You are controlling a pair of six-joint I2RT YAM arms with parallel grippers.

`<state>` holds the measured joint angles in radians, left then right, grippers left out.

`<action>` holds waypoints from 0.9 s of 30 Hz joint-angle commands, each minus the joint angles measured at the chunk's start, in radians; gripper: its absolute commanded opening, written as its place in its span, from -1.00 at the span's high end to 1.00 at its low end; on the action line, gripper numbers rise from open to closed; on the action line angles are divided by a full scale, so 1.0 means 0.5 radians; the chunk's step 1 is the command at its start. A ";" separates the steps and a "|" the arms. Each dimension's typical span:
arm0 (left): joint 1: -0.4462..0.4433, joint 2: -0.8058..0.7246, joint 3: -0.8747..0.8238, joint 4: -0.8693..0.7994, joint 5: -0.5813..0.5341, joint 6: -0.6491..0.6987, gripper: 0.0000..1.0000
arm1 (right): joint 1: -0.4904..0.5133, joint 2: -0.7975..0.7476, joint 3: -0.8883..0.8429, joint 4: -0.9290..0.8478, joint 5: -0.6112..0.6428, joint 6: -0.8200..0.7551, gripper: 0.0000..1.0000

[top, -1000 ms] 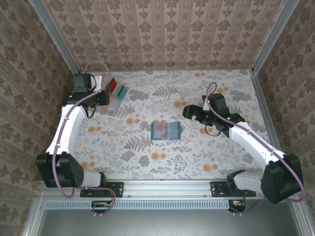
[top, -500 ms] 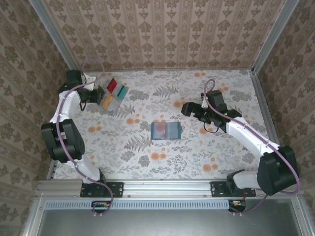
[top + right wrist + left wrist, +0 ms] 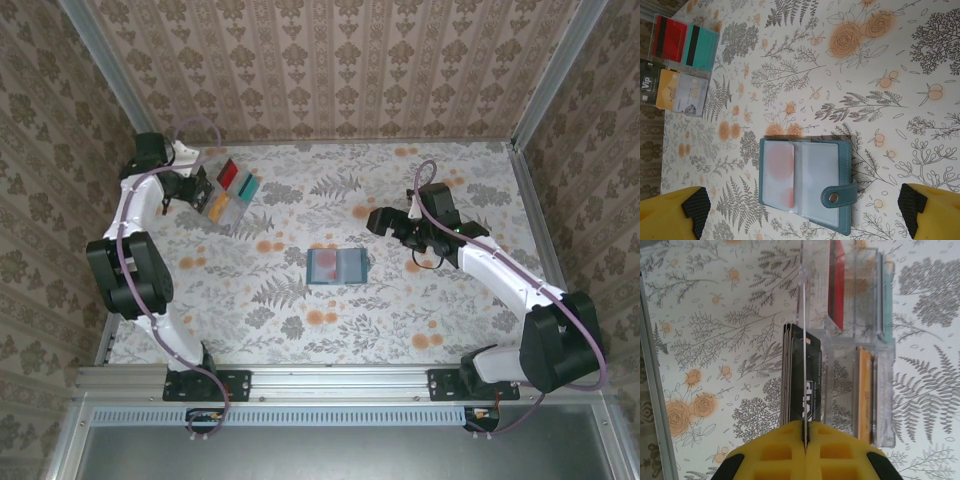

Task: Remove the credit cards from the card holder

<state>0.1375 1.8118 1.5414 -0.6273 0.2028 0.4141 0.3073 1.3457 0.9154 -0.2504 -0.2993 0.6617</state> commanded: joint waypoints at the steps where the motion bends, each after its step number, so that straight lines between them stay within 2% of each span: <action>1: -0.013 0.047 0.046 0.011 -0.101 0.091 1.00 | -0.009 -0.018 -0.002 -0.005 -0.018 0.021 -0.99; 16: -0.042 0.098 0.014 -0.070 -0.085 0.167 1.00 | -0.010 -0.007 0.005 -0.029 -0.032 0.010 -0.99; 23: -0.044 0.113 0.016 -0.085 -0.098 0.180 0.76 | -0.008 -0.007 -0.008 -0.028 -0.047 0.011 -0.99; 27: -0.073 0.094 0.016 -0.055 -0.169 0.175 0.53 | -0.008 -0.005 -0.002 -0.021 -0.057 0.018 -0.99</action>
<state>0.1162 1.8553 1.5414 -0.6506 0.1501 0.4892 0.3073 1.3457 0.9146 -0.2512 -0.3023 0.6613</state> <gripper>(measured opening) 0.212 0.995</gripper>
